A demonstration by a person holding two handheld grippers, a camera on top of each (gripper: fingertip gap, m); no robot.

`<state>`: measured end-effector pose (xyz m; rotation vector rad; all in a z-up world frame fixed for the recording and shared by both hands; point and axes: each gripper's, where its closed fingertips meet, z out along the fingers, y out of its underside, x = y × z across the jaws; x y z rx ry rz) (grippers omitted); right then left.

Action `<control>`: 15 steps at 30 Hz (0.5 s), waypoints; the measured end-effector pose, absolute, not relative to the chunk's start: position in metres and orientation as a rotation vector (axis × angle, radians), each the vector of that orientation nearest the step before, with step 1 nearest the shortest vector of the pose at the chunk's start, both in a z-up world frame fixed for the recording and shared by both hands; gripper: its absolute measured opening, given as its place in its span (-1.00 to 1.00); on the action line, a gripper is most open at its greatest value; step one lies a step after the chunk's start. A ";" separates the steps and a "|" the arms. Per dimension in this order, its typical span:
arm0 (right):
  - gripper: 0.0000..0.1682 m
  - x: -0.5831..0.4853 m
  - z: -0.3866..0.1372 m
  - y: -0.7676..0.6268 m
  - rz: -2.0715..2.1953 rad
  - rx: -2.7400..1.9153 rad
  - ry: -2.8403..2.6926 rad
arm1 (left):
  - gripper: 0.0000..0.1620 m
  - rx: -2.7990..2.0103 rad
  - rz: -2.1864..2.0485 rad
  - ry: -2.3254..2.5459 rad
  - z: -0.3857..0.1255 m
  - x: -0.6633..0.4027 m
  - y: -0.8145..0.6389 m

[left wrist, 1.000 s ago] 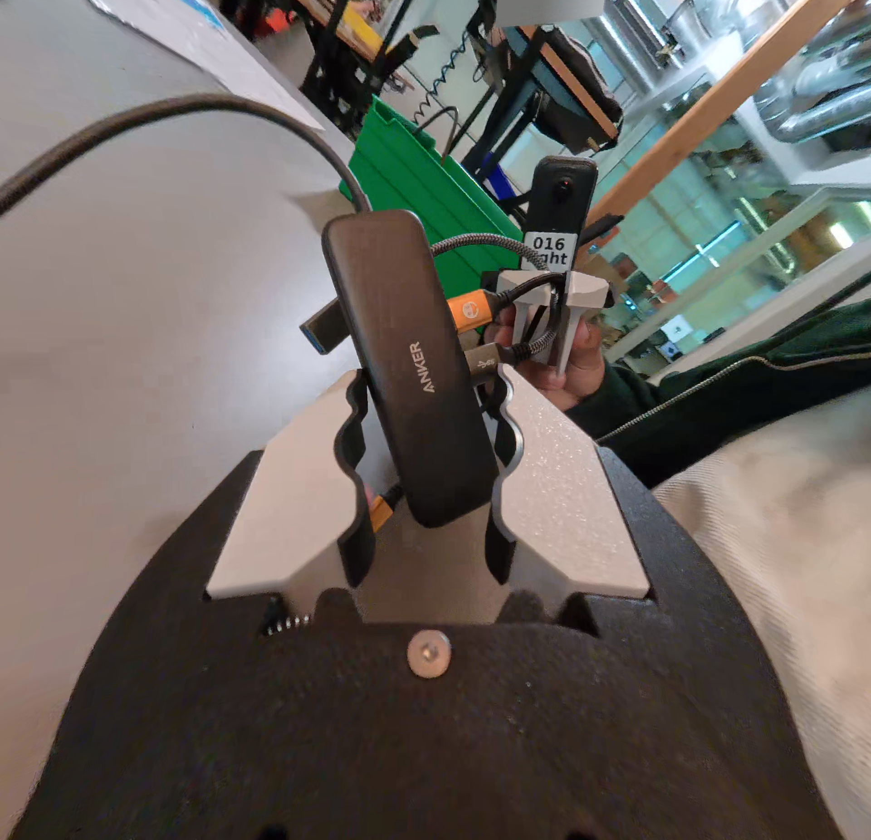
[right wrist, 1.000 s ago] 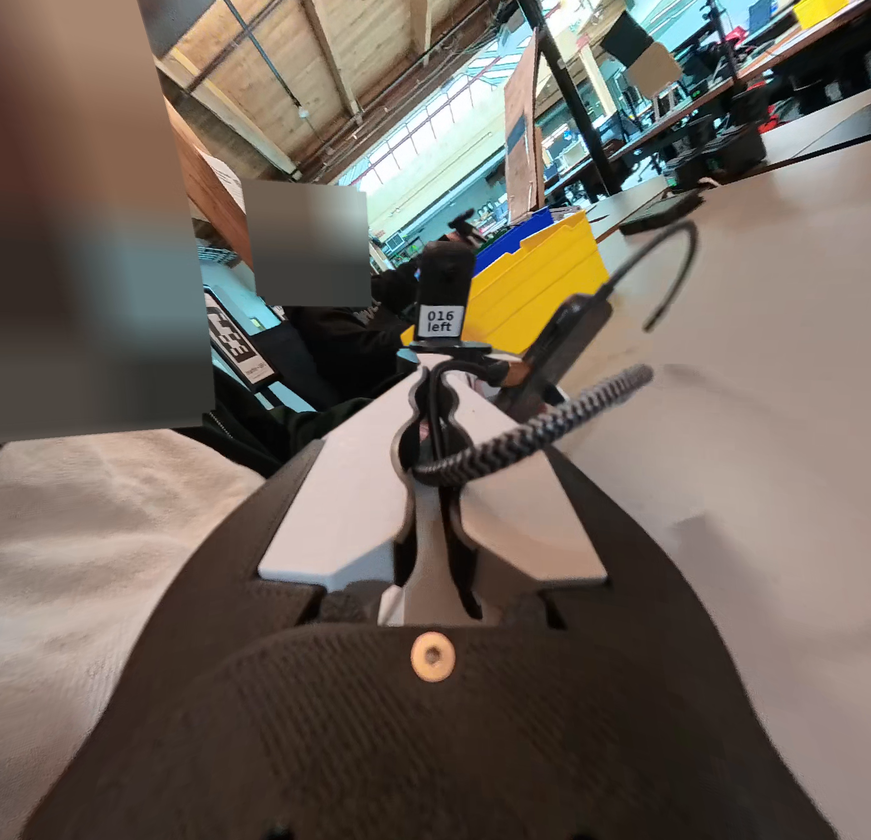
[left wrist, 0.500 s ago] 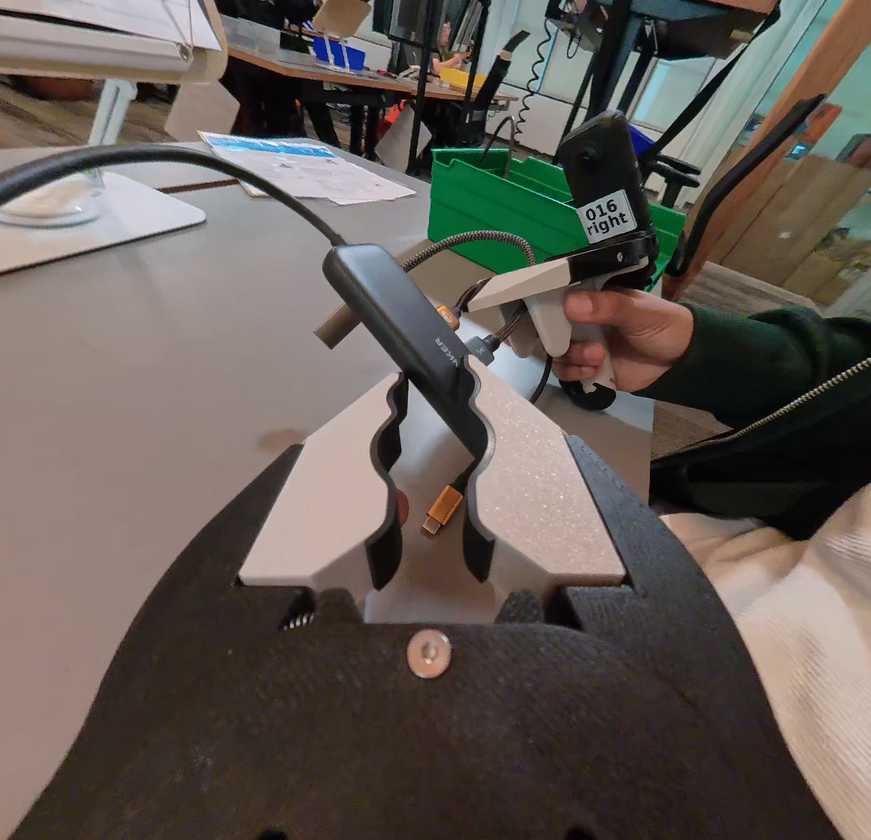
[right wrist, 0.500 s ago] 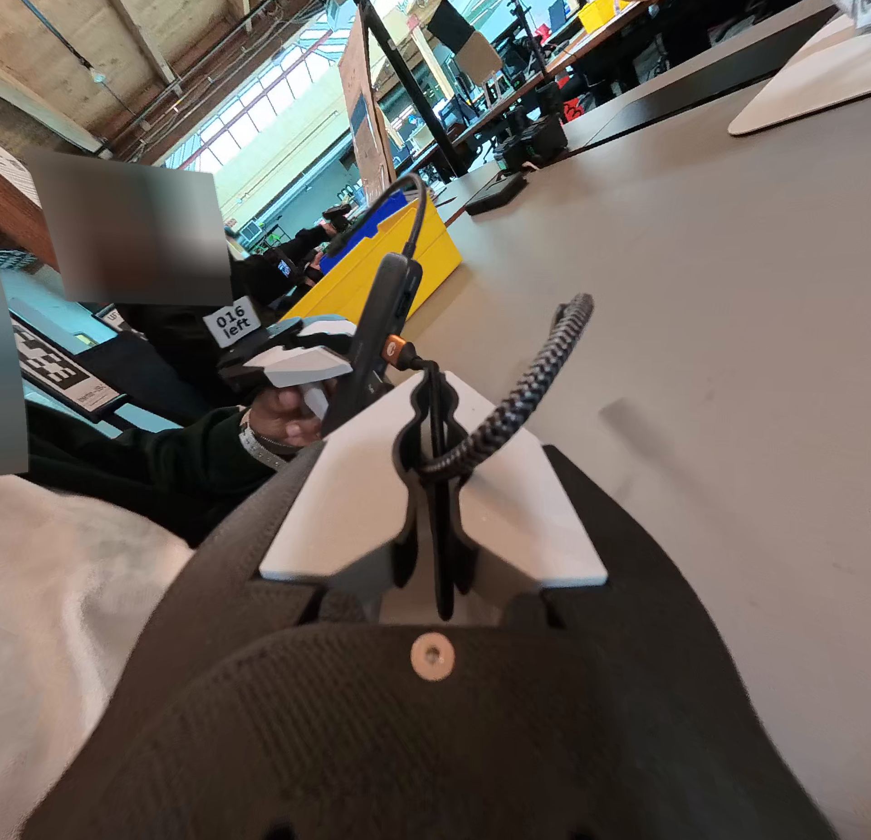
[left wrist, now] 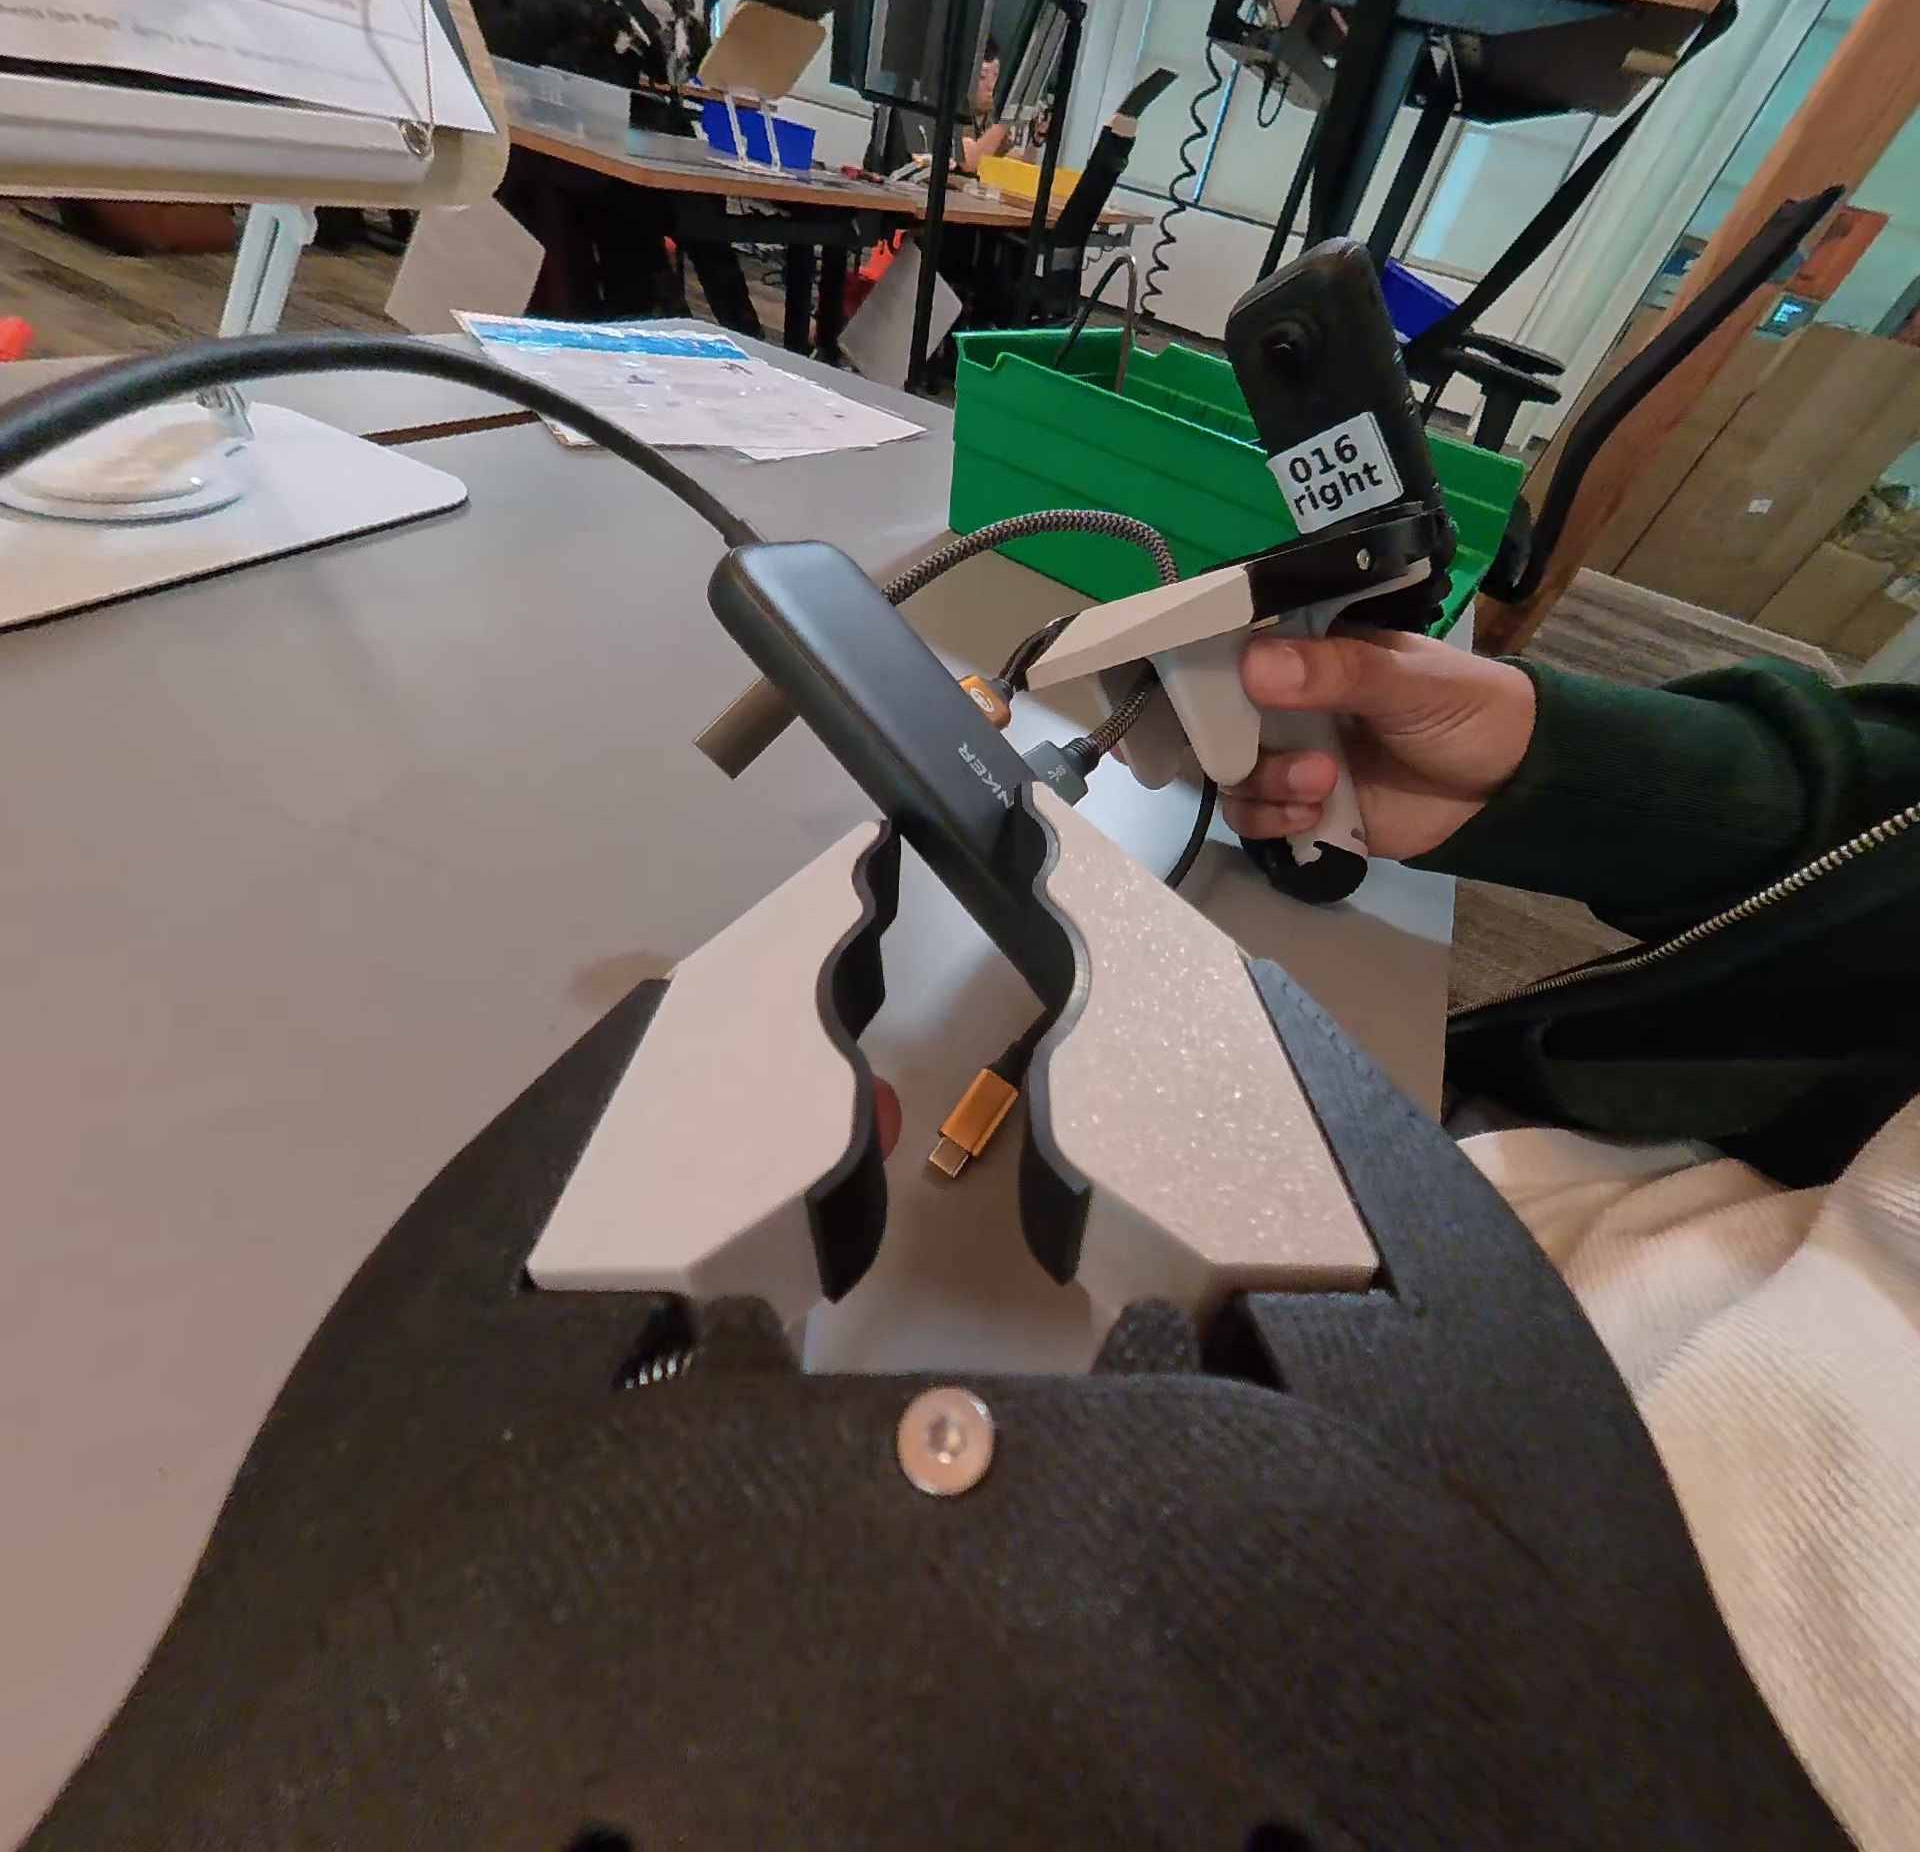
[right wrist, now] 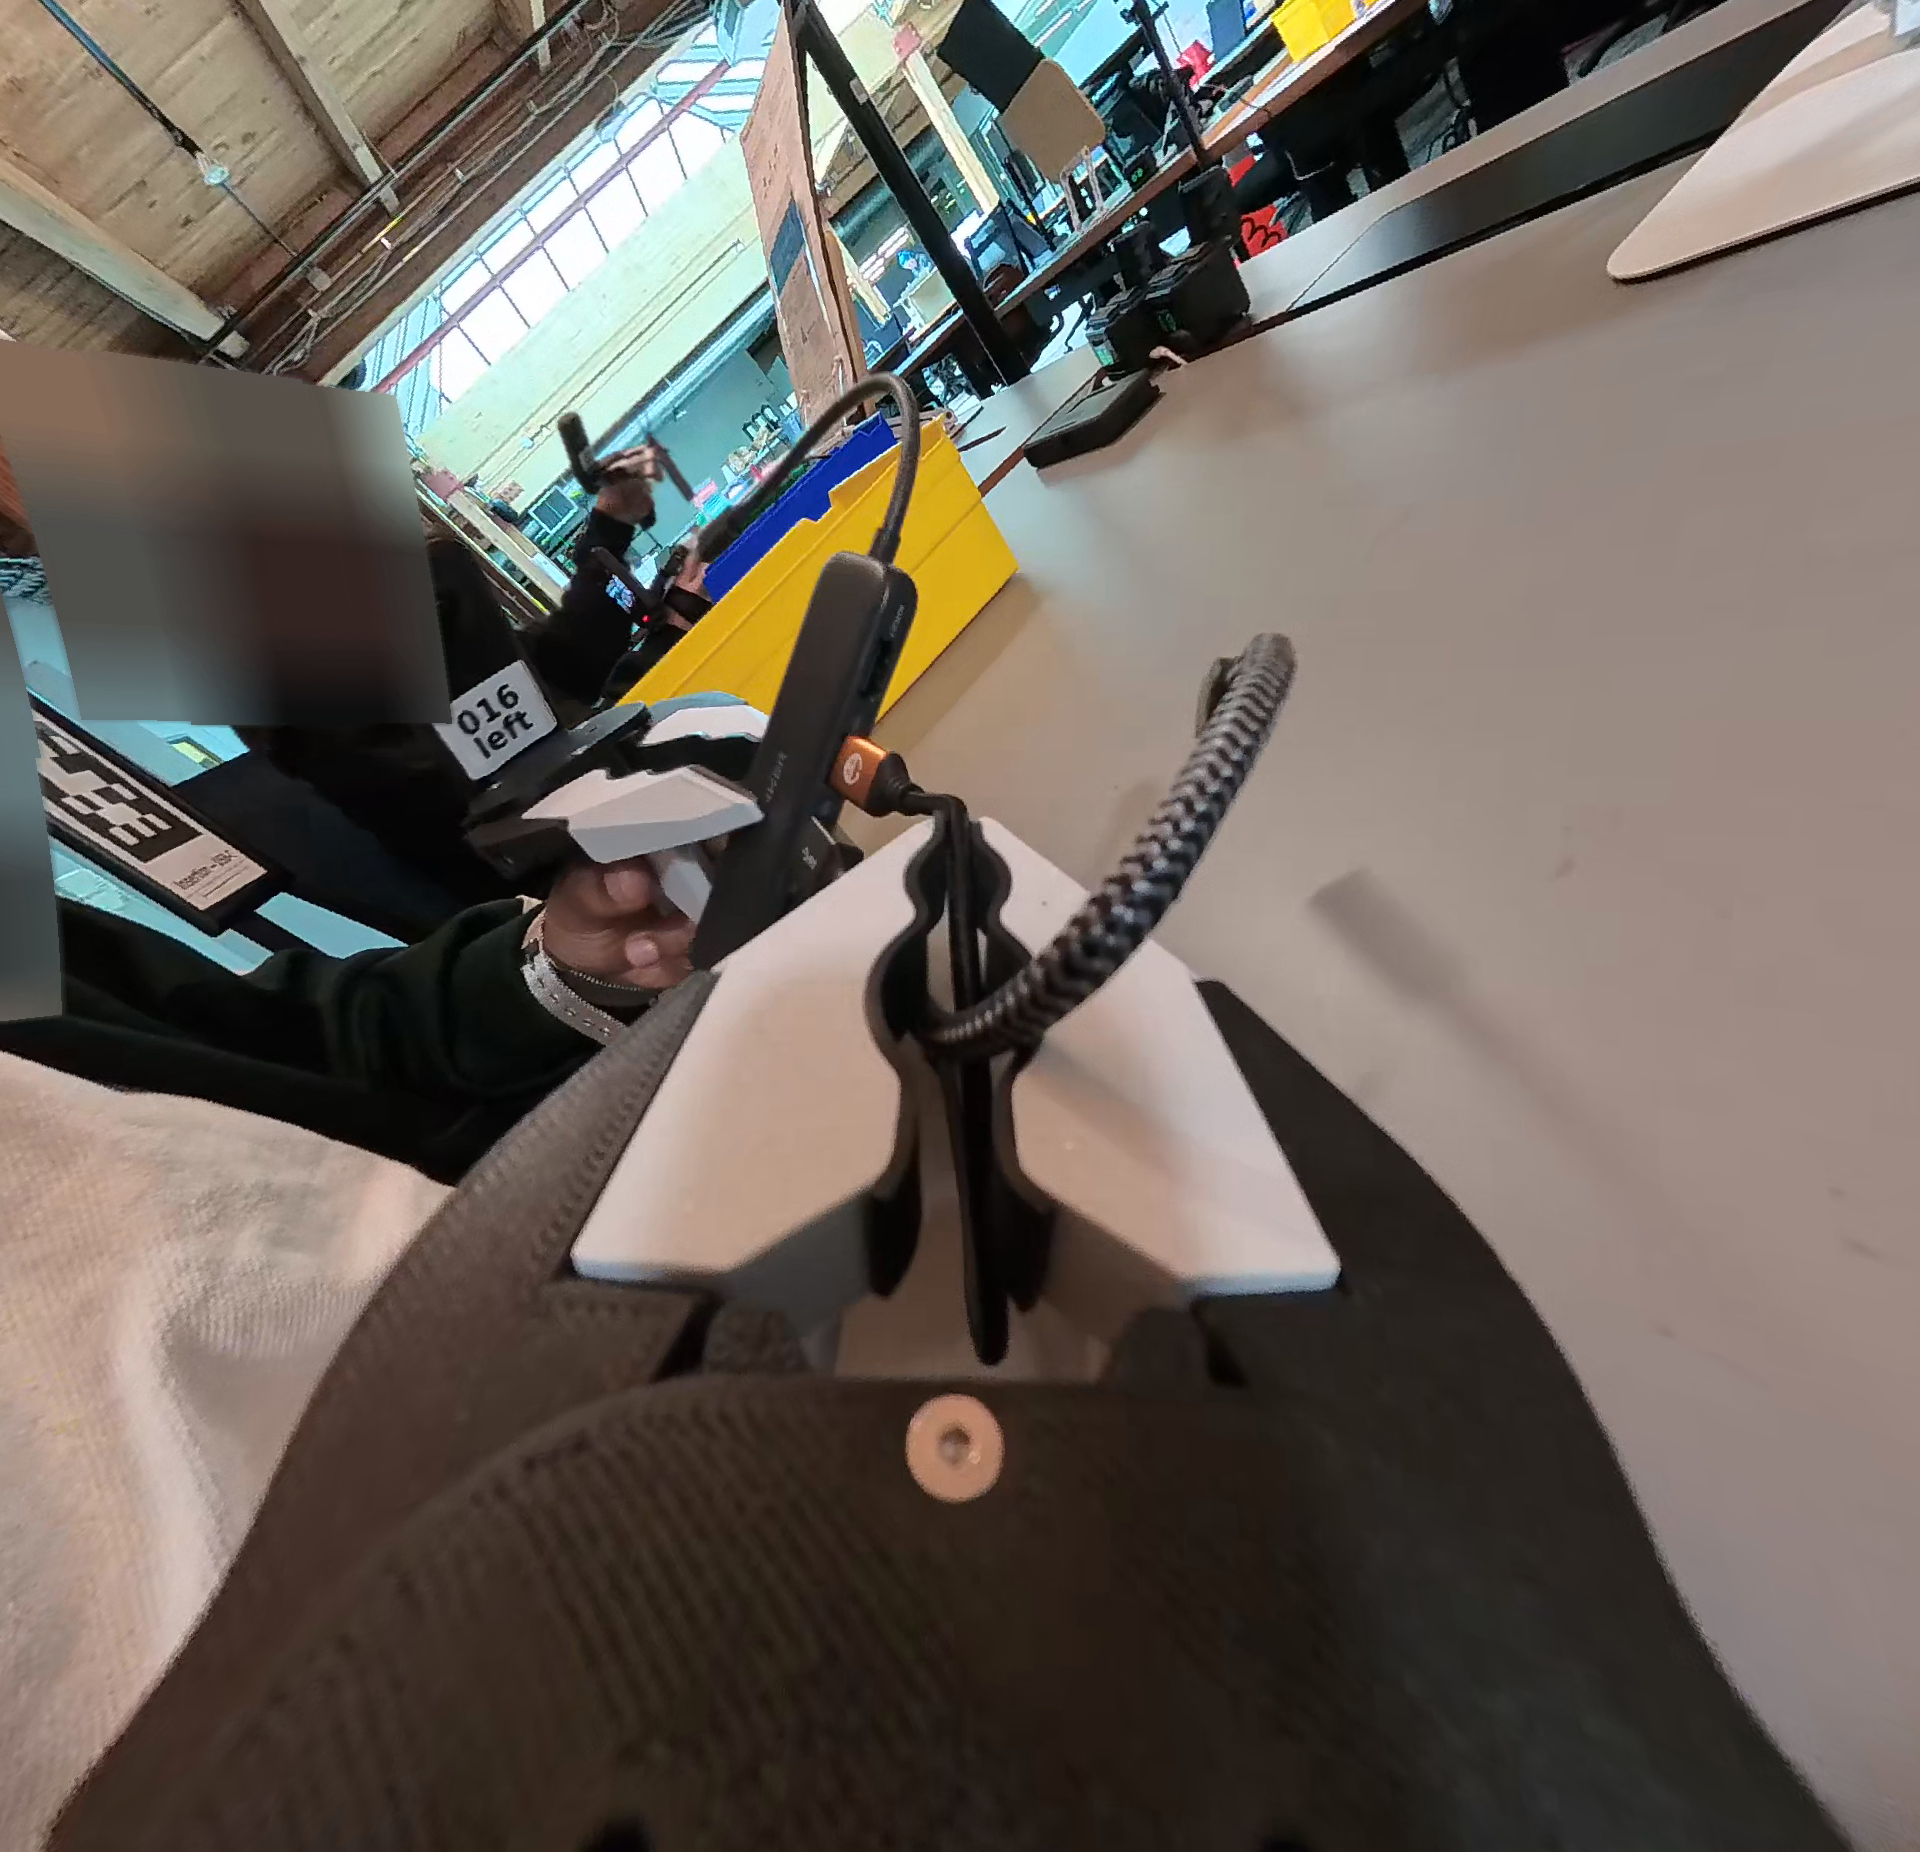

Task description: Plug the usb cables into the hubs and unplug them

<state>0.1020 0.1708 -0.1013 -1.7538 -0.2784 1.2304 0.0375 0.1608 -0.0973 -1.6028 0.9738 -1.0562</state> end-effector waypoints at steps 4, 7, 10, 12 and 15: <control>-0.99 0.102 -0.101 0.171 1.237 -1.751 -0.276 | -0.73 -1.581 -1.039 0.979 -0.095 0.037 0.160; -0.99 0.102 -0.101 0.171 1.240 -1.751 -0.274 | -0.73 -1.580 -1.040 0.979 -0.095 0.037 0.160; -0.99 0.101 -0.101 0.171 1.242 -1.752 -0.273 | -0.74 -1.578 -1.055 0.974 -0.095 0.037 0.160; -0.99 0.101 -0.102 0.171 1.250 -1.754 -0.268 | -0.74 -1.567 -1.089 0.968 -0.093 0.037 0.158; -0.99 0.102 -0.102 0.172 1.280 -1.748 -0.244 | -0.73 -1.544 -1.259 0.950 -0.085 0.039 0.149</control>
